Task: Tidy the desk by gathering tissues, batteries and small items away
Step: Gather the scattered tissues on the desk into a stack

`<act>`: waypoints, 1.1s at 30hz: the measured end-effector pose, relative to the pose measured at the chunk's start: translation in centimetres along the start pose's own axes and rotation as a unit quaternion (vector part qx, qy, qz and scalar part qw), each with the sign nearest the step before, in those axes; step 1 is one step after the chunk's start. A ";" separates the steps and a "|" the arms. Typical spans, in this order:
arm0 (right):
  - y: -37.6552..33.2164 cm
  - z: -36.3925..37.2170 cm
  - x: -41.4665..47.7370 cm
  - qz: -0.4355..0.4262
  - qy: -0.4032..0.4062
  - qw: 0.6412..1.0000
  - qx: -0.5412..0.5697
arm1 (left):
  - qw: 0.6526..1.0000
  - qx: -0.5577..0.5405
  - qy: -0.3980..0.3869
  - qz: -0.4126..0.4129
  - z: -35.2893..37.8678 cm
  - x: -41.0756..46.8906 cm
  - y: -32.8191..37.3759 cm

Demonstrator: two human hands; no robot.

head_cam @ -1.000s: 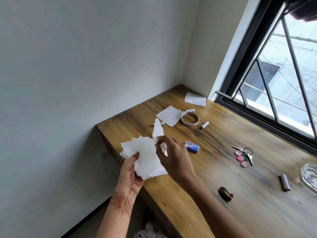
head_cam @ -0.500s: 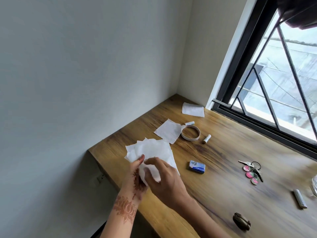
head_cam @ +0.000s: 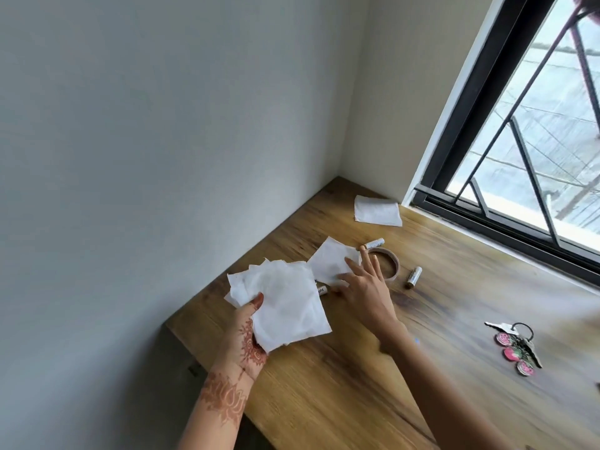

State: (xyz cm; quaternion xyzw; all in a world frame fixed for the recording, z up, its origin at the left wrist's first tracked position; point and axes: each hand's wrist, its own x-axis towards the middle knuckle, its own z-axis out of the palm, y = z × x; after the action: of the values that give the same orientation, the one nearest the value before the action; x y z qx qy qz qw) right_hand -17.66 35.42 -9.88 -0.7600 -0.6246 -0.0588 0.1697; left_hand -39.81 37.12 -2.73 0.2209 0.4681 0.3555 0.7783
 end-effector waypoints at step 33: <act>-1.9 -9.1 -0.6 -0.019 0.012 0.958 0.284 | 0.993 0.072 -0.054 -0.078 4.3 2.3 1.2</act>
State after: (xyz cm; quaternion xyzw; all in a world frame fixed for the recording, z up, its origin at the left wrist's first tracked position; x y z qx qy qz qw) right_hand -18.48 32.12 -1.26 -0.6678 -0.6274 0.1087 0.3853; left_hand -35.69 39.64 -1.24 0.2578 0.4654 0.2466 0.8100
